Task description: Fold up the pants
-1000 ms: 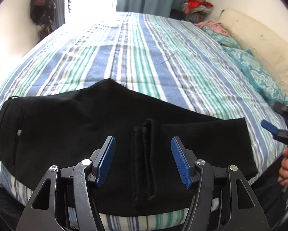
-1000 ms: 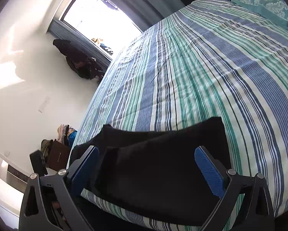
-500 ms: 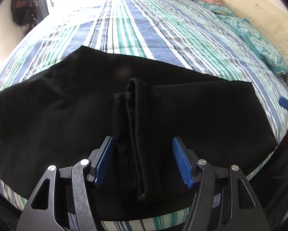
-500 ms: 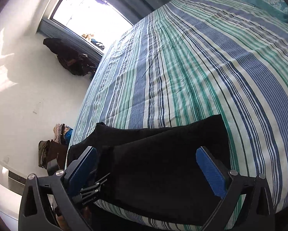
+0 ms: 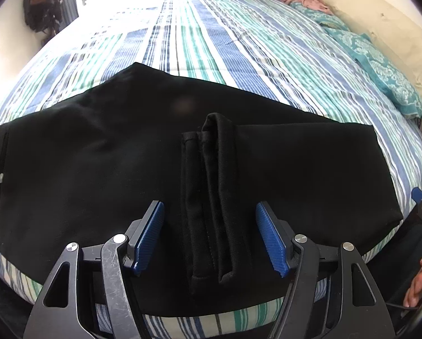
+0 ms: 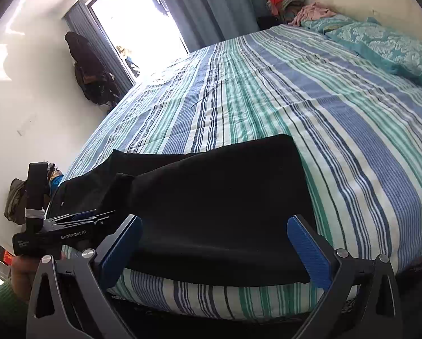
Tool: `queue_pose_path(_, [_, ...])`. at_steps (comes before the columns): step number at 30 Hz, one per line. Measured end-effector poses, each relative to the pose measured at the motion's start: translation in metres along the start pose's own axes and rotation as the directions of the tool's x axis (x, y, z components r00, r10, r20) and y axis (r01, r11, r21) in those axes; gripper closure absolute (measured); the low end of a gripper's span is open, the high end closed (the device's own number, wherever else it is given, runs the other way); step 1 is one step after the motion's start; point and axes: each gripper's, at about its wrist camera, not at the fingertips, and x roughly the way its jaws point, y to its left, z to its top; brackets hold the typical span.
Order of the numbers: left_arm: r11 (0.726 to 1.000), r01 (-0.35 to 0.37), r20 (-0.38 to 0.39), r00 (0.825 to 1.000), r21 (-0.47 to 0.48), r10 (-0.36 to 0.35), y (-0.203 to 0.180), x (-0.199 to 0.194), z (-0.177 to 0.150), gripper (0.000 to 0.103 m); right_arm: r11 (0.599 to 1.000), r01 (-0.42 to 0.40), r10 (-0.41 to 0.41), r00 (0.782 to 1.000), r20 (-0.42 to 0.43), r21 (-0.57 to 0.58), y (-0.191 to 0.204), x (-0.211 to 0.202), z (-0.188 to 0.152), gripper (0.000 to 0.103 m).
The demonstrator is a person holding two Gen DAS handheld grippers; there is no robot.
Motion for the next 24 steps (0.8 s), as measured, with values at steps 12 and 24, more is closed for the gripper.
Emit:
queue_pose_path(12, [0.993,0.053,0.078,0.996,-0.106,-0.045,0.044,-0.028,0.002,0.011,0.988,0.151,-0.152,0.988,0.033,0.013,-0.014,0.002,-0.006,0.001])
queue_pose_path(24, [0.904,-0.056,0.053,0.995,-0.424,0.086,0.164,-0.024,-0.009,0.011,0.988,0.147,-0.148,0.988,0.040,0.041,-0.022,0.002,-0.006,0.001])
